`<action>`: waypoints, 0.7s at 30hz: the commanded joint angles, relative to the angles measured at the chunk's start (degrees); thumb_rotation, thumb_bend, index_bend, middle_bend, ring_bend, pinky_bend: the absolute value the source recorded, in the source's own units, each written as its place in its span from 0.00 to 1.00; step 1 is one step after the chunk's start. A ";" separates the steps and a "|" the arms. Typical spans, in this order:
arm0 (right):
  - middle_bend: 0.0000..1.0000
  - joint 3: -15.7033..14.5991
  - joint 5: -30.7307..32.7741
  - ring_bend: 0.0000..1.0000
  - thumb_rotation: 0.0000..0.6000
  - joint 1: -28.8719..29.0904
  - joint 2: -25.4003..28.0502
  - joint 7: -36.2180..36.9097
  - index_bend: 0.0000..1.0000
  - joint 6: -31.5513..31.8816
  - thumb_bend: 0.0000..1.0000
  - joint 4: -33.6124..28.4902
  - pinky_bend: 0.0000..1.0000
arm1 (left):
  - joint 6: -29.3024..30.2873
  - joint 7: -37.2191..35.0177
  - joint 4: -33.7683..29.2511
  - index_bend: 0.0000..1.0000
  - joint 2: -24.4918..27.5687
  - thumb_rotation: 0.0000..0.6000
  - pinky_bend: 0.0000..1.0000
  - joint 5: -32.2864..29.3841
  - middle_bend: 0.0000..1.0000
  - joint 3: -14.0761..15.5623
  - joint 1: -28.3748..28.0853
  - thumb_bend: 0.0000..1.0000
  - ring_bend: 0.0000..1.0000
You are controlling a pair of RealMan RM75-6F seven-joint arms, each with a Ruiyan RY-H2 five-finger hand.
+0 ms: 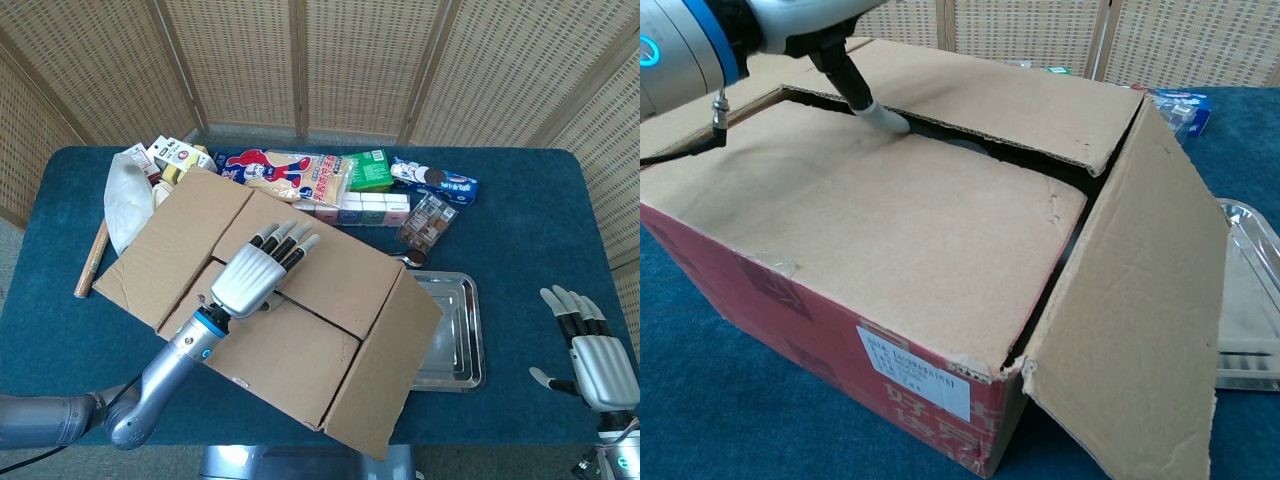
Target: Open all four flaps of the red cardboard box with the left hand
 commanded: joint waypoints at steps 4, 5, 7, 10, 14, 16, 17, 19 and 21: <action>0.00 -0.18 -0.24 0.00 1.00 0.06 0.03 -0.05 0.00 -0.16 0.00 -0.04 0.00 | 1.04 -0.21 0.56 0.00 0.39 1.00 0.18 1.15 0.00 -1.37 0.07 0.09 0.00; 0.00 -0.18 -0.26 0.00 1.00 0.04 0.04 0.00 0.00 -0.12 0.00 -0.07 0.00 | 1.13 -0.17 0.59 0.00 0.50 1.00 0.18 1.30 0.00 -1.57 0.03 0.09 0.00; 0.00 -0.13 -0.19 0.00 1.00 0.01 0.10 0.12 0.00 -0.04 0.00 -0.09 0.00 | 1.50 0.21 0.58 0.00 0.96 1.00 0.18 1.92 0.00 -2.17 -0.14 0.10 0.00; 0.00 -0.13 -0.09 0.00 1.00 0.07 0.14 0.26 0.00 -0.22 0.00 -0.07 0.00 | 2.07 0.98 0.32 0.00 1.84 1.00 0.18 2.42 0.00 -3.31 -0.39 0.09 0.00; 0.00 -0.27 -0.24 0.00 1.00 0.15 0.12 0.16 0.00 -0.45 0.00 -0.06 0.00 | 1.59 1.13 0.21 0.00 2.75 1.00 0.18 1.36 0.00 -5.07 -1.03 0.10 0.00; 0.00 -0.29 -0.22 0.00 1.00 0.18 0.12 0.20 0.00 -0.52 0.00 -0.05 0.00 | 1.07 1.13 0.63 0.00 3.08 1.00 0.18 0.88 0.00 -5.89 -1.56 0.09 0.00; 0.00 -0.26 -0.13 0.00 1.00 0.20 0.14 0.24 0.00 -0.58 0.00 -0.05 0.00 | 0.73 1.23 0.92 0.00 3.25 1.00 0.18 0.52 0.00 -6.33 -1.88 0.09 0.00; 0.00 -0.21 0.06 0.00 1.00 0.23 0.20 0.36 0.00 -0.69 0.00 -0.07 0.00 | 0.28 1.24 1.47 0.00 3.38 1.00 0.18 -0.19 0.00 -7.23 -2.48 0.09 0.00; 0.00 -0.14 0.15 0.00 1.00 0.27 0.36 0.68 0.00 -0.73 0.00 -0.19 0.00 | -0.23 0.84 2.27 0.00 3.41 1.00 0.18 -0.90 0.00 -8.45 -3.30 0.10 0.00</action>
